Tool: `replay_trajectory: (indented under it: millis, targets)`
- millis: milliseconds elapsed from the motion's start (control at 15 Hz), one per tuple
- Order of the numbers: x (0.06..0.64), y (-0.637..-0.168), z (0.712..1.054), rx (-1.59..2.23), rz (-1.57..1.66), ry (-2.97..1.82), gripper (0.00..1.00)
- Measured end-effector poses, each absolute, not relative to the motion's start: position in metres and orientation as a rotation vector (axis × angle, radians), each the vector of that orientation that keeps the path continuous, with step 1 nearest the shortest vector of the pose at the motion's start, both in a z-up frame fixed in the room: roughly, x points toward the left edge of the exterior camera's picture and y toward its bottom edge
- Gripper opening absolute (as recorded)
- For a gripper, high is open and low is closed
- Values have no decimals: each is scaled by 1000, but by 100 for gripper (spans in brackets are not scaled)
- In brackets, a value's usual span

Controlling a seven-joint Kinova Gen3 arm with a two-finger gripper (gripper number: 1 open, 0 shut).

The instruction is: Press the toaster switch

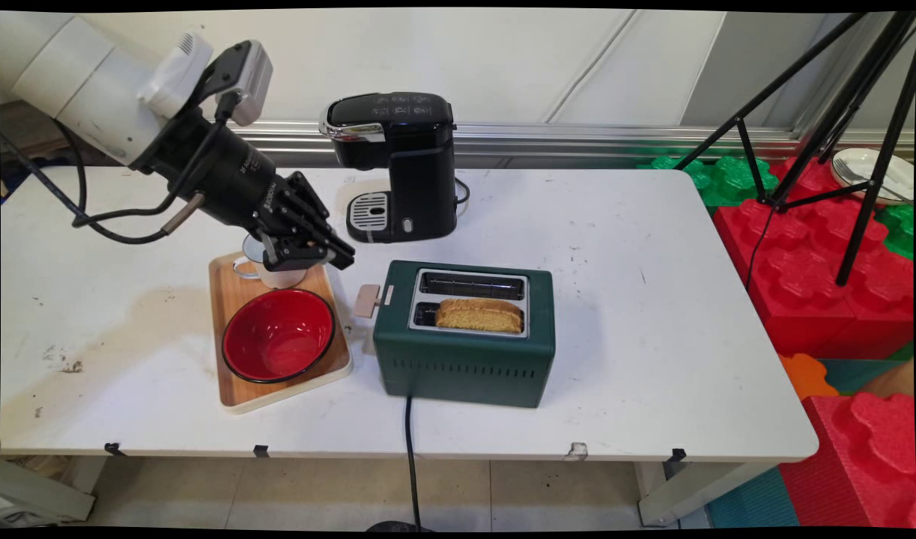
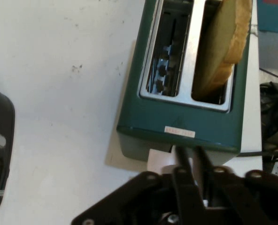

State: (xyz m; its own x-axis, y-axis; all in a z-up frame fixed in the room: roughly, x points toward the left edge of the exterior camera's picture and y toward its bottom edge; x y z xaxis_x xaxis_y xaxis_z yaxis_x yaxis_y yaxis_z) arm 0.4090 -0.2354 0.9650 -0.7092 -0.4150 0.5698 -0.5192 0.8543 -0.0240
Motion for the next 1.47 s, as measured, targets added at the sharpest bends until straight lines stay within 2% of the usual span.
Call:
replay_trajectory:
  millis: [1467]
  targets:
    - [403, -250, 893, 684, 228, -2462, 0]
